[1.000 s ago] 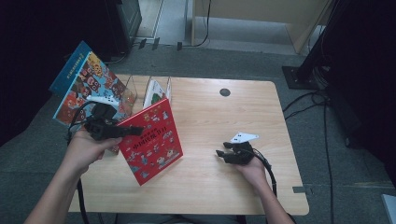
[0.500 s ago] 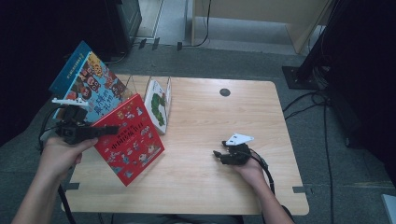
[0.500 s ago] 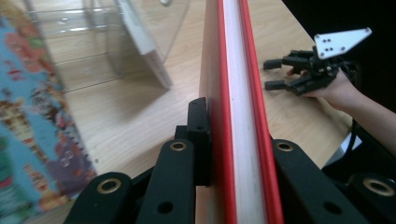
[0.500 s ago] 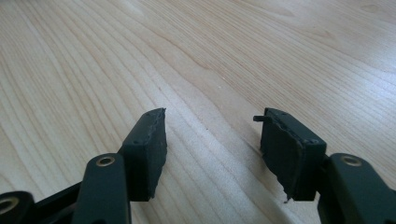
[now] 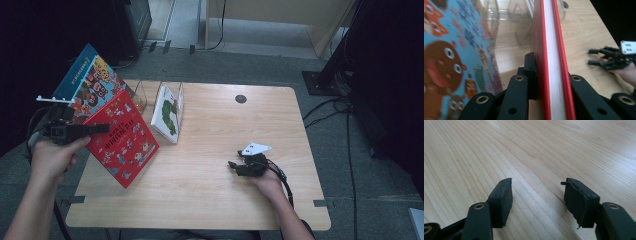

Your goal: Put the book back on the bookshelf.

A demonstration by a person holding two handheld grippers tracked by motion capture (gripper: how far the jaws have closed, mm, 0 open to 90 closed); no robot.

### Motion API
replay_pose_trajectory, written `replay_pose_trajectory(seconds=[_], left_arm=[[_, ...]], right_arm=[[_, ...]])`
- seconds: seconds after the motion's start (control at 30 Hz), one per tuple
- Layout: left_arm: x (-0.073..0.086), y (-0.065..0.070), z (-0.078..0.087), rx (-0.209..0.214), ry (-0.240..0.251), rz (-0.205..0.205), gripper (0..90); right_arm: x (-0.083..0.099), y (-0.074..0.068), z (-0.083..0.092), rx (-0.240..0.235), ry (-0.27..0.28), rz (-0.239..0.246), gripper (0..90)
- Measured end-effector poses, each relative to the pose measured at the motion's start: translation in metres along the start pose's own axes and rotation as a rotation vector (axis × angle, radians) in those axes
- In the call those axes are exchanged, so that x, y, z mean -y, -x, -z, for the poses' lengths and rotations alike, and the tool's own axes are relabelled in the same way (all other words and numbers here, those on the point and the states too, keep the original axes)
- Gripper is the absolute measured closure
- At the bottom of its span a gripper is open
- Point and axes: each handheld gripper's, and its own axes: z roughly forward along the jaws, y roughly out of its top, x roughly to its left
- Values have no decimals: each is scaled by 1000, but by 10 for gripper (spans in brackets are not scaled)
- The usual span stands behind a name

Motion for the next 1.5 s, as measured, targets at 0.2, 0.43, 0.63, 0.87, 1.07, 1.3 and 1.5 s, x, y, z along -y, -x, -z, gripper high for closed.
replay_pose_trajectory(seconds=[0.2, 0.43, 0.63, 0.87, 1.07, 1.3, 1.5], left_arm=[[-13, -2, -7, -44, 25, 12, 797], [-30, -3, -19, -73, 30, 9, 796], [-46, -7, -25, -90, 47, 21, 795], [-59, -8, -38, -103, 84, 25, 795], [-64, -10, -53, -126, 95, 23, 795], [-64, -13, -61, -113, 98, 31, 790], [-65, -13, -59, -97, 35, 29, 754]], right_arm=[[0, 0, 0, 0, -1, -4, 396], [0, 0, 0, 1, 2, 2, 396], [0, 0, 0, 2, 0, 0, 394], [0, 0, 0, 2, 1, 0, 393], [0, 0, 0, 5, 1, -3, 393], [0, -1, 0, 9, 0, -7, 393], [1, -2, 0, 14, 1, -8, 392]])
